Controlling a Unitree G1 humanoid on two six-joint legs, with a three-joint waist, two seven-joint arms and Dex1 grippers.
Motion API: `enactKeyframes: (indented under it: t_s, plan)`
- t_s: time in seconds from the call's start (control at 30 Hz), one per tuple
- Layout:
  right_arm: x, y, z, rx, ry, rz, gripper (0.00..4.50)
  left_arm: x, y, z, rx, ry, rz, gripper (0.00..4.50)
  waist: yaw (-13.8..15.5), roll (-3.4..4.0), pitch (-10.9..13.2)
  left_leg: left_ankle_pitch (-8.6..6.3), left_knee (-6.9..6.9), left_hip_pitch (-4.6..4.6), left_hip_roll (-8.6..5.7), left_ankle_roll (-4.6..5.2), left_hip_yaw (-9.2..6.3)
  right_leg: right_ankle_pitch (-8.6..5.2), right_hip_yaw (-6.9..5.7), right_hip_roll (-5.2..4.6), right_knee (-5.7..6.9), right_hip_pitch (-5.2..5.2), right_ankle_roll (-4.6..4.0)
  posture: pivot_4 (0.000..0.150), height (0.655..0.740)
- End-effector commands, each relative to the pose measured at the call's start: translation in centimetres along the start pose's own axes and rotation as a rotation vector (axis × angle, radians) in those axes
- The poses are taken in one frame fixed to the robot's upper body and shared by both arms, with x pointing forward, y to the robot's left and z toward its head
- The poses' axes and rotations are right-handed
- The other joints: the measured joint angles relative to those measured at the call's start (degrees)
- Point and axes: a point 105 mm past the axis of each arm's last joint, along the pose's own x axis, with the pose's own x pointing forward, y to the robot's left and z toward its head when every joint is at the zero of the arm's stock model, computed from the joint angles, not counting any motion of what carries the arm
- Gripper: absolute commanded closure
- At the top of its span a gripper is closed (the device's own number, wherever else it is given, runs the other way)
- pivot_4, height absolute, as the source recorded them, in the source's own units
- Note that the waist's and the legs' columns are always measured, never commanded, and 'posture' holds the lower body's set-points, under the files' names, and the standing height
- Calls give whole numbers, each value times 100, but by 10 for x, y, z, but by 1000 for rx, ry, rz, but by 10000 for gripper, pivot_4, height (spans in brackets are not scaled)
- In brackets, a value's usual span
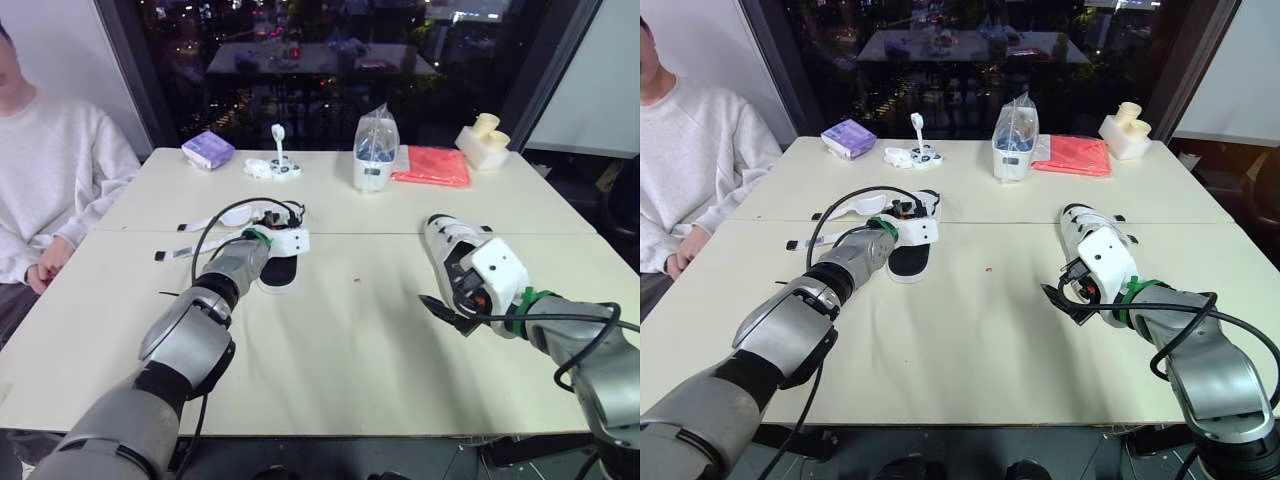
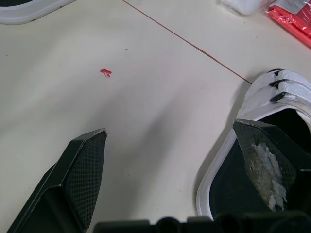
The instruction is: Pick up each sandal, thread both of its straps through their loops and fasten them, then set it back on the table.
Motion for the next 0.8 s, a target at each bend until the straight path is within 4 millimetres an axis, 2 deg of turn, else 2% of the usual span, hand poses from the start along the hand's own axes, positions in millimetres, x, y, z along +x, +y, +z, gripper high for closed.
enactKeyframes:
  t_s: [0.03,0.17,0.37,0.4,0.47,0.57,0.63,0.8]
  plan:
    - [-6,-3,9,-29,-30,-24,0,0,5,3,-18,-15,41,44305,5,1,-2,0,2,1,0,0,0,0,0,-1,-1,0,0,1500,7400]
    - [-5,-2,9,-28,-31,-21,0,1,10,16,-41,-83,53,44305,4,-1,0,-1,3,1,0,1,-1,1,0,-3,2,-2,-1,1500,7400]
    - [-7,-9,9,-34,-33,-35,0,-13,23,67,-3,-444,49,44305,84,-2,0,-1,4,-10,-3,1,1,1,-1,-8,-1,-10,-1,1500,7400]
    - [-8,-13,9,-37,-33,-45,0,-20,21,76,14,-534,13,44305,109,-2,0,-1,7,-23,-4,1,1,2,-1,-8,0,-24,-2,1500,7400]
    - [-11,-22,6,-48,-21,-74,0,-29,21,82,88,-625,4,44305,125,-2,0,2,15,-68,-4,-3,5,5,0,-6,9,-74,-4,1500,7400]
    - [-16,-38,5,-47,-14,-122,0,-50,17,94,183,-813,-33,44305,124,-2,0,3,11,-70,-3,-5,11,5,0,1,12,-75,-4,1500,7400]
    - [-20,-46,7,-45,-22,-144,0,-71,8,104,244,-975,-90,44305,121,-2,0,3,10,-70,-2,-4,14,5,0,3,10,-74,-3,1500,7400]
    - [-28,-61,5,-57,-14,-189,0,-111,-9,111,320,-1245,-183,44305,144,-2,0,3,13,-69,-1,-3,12,5,0,0,6,-71,-3,1500,7400]
